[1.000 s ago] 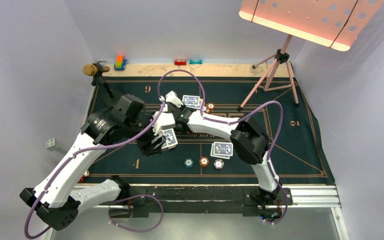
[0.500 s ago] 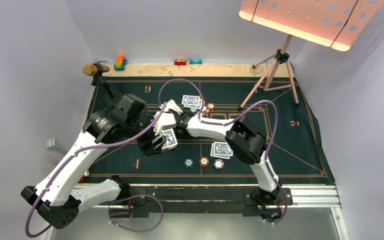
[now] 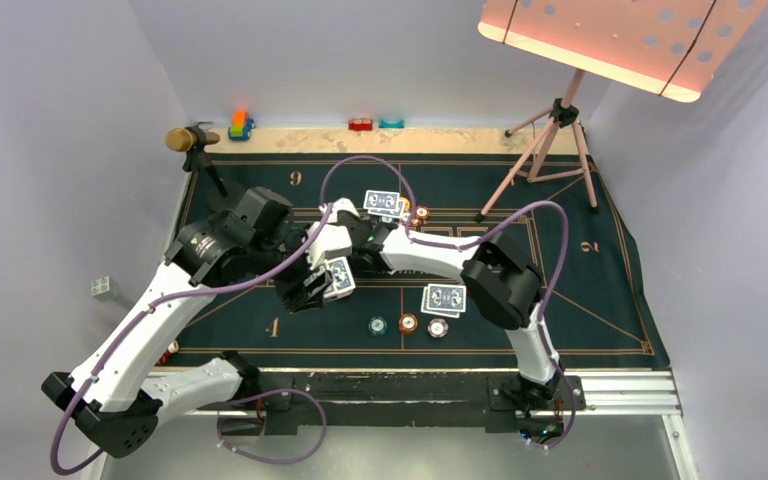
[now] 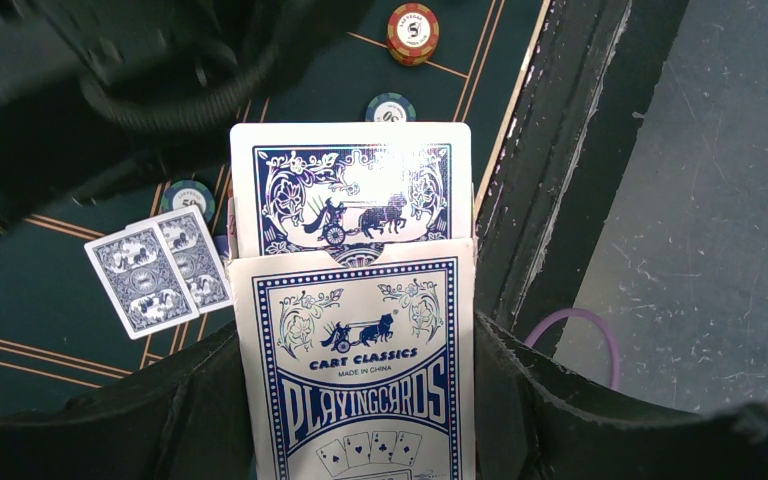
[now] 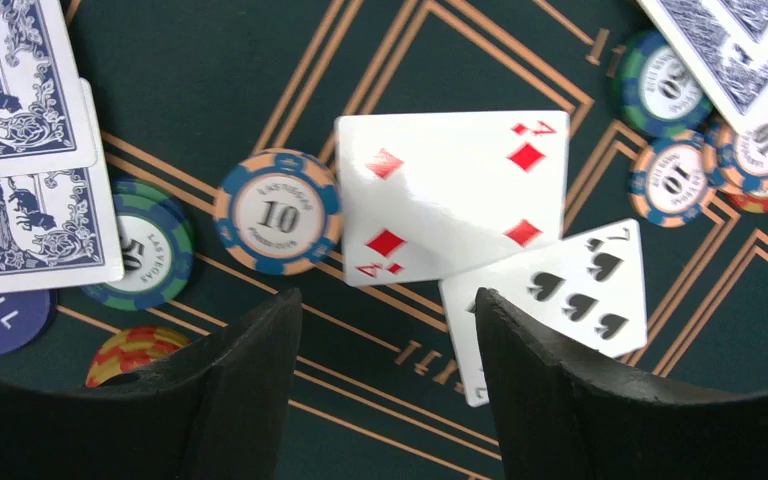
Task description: Distribute texas hold em gaming equipment
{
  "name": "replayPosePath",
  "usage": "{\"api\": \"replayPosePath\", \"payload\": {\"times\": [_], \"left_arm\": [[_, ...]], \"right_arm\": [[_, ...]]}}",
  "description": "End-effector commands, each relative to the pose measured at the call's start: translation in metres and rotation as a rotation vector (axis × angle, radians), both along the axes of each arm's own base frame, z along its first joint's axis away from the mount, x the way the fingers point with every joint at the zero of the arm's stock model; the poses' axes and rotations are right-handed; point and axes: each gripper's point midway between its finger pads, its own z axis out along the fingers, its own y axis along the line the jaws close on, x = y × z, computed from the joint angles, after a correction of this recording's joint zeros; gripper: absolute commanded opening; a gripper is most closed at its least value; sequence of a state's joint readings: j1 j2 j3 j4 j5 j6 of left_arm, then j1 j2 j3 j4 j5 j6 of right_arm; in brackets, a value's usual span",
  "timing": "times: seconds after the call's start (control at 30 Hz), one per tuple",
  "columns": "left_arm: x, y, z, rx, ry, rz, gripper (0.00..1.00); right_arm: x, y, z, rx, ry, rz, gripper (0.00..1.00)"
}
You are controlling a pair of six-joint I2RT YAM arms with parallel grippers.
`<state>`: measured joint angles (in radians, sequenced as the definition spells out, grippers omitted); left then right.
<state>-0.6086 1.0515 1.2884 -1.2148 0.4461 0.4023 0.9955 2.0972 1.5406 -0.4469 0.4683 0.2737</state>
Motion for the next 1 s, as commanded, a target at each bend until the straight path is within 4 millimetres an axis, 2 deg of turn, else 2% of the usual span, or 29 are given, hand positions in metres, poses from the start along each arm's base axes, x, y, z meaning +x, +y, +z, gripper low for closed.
{"api": "replayPosePath", "payload": {"times": [0.0,0.1,0.17,0.23,0.33,0.53,0.97], "left_arm": [[0.002,-0.005,0.018,-0.049,-0.025,0.005,0.00],[0.002,-0.005,0.018,-0.050,-0.027,0.004,0.00],[0.002,-0.006,0.018,-0.051,-0.027,0.004,0.00],[0.003,-0.007,0.018,-0.054,-0.028,0.003,0.00],[0.004,-0.008,0.016,-0.052,-0.023,0.002,0.00],[0.004,-0.007,0.017,-0.050,-0.022,0.003,0.00],[0.004,-0.007,0.018,-0.052,-0.026,0.008,0.00]], "right_arm": [[0.023,-0.017,0.061,0.291,0.042,-0.102,0.66],[0.037,-0.051,0.072,0.452,0.103,-0.184,0.62],[0.043,-0.073,0.069,0.493,0.125,-0.235,0.60],[0.044,-0.090,0.054,0.501,0.171,-0.278,0.59],[0.045,-0.101,0.032,0.526,0.231,-0.320,0.57],[0.039,-0.092,0.006,0.583,0.327,-0.318,0.54],[0.031,-0.074,-0.016,0.655,0.434,-0.297,0.50]]}}
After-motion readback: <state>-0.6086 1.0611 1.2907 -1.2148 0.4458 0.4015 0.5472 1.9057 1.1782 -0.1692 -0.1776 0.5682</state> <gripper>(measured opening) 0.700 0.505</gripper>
